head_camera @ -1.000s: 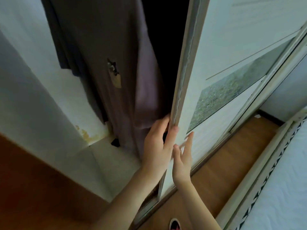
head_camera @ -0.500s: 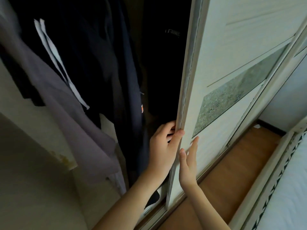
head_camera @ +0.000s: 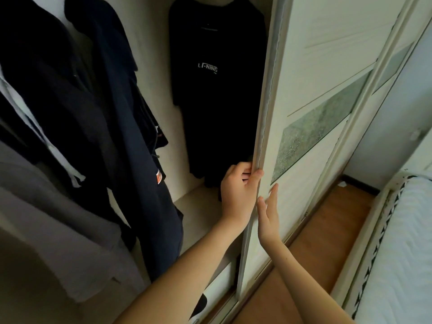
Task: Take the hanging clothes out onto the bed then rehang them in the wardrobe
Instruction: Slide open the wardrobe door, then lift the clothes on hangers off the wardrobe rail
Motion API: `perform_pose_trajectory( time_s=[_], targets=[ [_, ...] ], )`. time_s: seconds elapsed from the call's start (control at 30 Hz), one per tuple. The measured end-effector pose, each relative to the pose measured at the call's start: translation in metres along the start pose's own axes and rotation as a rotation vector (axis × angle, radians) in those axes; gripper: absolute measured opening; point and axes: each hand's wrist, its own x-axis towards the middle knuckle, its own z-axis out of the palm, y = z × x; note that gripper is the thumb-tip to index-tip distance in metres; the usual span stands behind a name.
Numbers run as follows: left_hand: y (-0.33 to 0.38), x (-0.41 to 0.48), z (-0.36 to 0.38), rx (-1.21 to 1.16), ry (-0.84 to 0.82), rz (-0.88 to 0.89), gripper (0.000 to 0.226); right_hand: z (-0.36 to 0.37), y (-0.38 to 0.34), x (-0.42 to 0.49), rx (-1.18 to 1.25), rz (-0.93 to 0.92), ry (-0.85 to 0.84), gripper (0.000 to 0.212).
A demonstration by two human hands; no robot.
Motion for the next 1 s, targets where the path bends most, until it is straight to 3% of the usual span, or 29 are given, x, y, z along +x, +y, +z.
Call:
perform_pose_trajectory(
  time_s=[0.43,0.57,0.63,0.8,1.0],
  targets=[
    [0.004,0.038,0.059,0.094,-0.078,-0.059,0.024,-0.046,-0.015,0.048,0.029,0.076,-0.021,0.065],
    [0.02,0.028,0.034,0.101,-0.228,-0.083,0.035,-0.035,-0.018,0.021,-0.077,0.131,0.016,0.073],
    [0.028,0.013,0.004,0.114,-0.256,-0.047,0.036,-0.018,-0.025,-0.009,-0.067,0.106,0.048,0.067],
    [0.061,-0.034,-0.1,0.074,-0.157,0.025,0.028,0.029,-0.094,-0.07,0.115,-0.109,-0.122,0.027],
    [0.137,-0.064,-0.229,0.239,0.14,0.273,0.027,0.075,-0.24,-0.095,0.273,-0.494,-0.37,0.02]
  ],
)
